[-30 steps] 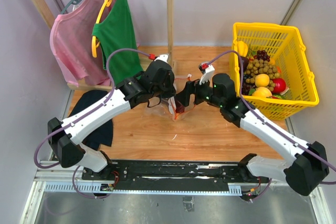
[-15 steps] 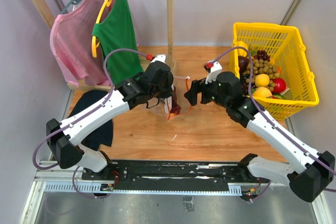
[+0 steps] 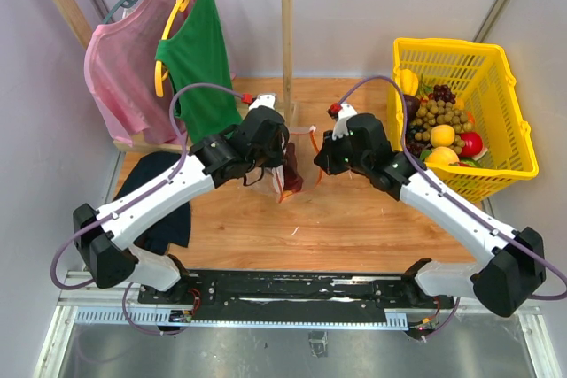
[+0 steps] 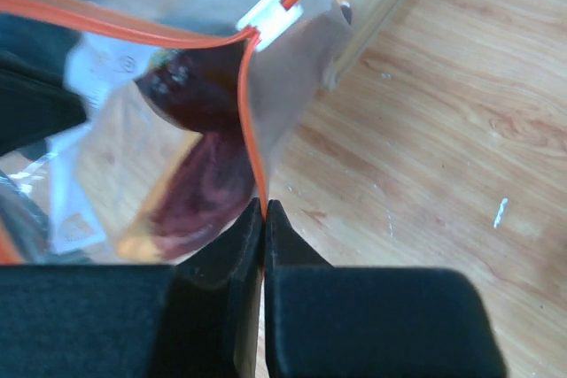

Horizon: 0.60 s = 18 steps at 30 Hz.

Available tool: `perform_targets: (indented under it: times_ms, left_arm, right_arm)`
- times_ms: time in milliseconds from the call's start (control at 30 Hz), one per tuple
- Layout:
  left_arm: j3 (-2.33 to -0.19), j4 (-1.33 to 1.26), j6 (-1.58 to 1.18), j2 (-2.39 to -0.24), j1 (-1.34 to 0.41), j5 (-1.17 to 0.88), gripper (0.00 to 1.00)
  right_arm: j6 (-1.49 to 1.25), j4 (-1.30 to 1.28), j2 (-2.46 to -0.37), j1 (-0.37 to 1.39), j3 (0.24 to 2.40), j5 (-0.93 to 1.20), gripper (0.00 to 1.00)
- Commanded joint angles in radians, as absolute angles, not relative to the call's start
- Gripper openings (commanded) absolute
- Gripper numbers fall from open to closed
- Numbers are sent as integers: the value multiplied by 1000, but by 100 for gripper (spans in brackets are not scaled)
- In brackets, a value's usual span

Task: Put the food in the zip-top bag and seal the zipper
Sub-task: Adjust the fake fruit in the zipper food storage bag.

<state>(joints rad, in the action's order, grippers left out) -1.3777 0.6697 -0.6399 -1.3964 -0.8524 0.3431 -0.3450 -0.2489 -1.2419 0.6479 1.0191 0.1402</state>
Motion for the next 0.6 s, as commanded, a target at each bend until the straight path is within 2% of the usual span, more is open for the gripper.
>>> perform_targets:
  times_ms: [0, 267, 567]
  left_arm:
    - [-1375, 717, -619, -1360, -854, 443, 0]
    - [-1370, 800, -596, -1352, -854, 571, 0]
    - [-1399, 801, -579, -1381, -854, 525, 0]
  right_arm:
    - [-313, -285, -1228, 647, 1141, 150, 1]
    - [-260, -380, -1249, 649, 1290, 136, 1]
    - [-254, -366, -1307, 654, 1277, 133, 1]
